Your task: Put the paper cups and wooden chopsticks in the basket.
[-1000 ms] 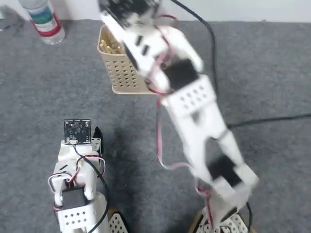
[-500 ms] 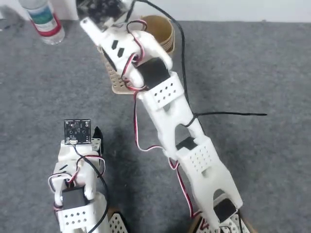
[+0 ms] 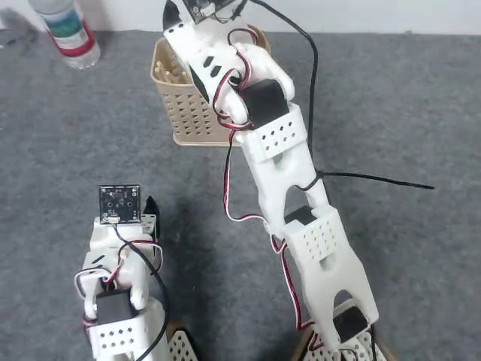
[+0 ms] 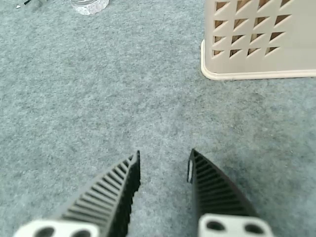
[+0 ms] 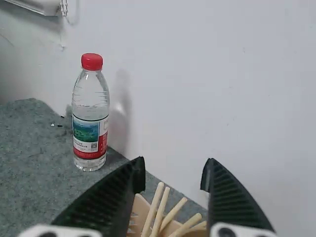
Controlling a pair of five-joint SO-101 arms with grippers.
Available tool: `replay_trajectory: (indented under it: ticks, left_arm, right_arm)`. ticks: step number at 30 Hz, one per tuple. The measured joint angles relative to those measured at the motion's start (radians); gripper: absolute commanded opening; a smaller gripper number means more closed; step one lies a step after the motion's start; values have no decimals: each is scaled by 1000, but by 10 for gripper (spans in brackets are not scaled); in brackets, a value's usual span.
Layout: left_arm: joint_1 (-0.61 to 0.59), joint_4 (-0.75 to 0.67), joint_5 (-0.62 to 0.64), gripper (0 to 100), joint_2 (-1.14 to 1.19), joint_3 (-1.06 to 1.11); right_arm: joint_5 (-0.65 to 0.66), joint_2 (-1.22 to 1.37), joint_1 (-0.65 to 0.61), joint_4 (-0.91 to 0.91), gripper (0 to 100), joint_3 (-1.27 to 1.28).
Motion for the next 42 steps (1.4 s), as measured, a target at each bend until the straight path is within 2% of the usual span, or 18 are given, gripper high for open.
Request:
replay_trajectory:
  ticks: [9, 16, 23, 27, 33, 42]
  left_arm:
    - [0, 0, 0, 148, 0, 0]
    - [0, 0, 0, 148, 0, 0]
    - [0, 0, 0, 148, 0, 0]
    - [0, 0, 0, 148, 0, 0]
    - [0, 15, 0, 148, 0, 0]
    - [0, 21, 0, 148, 0, 0]
  right_arm:
    - [29, -196, 94, 267, 180, -2]
    - [35, -382, 175, 644, 180, -2]
    - [40, -542, 425, 658, 180, -3]
    - [40, -621, 520, 658, 180, -3]
    - [40, -784, 557, 658, 180, 52]
    - [40, -1140, 563, 658, 180, 559]
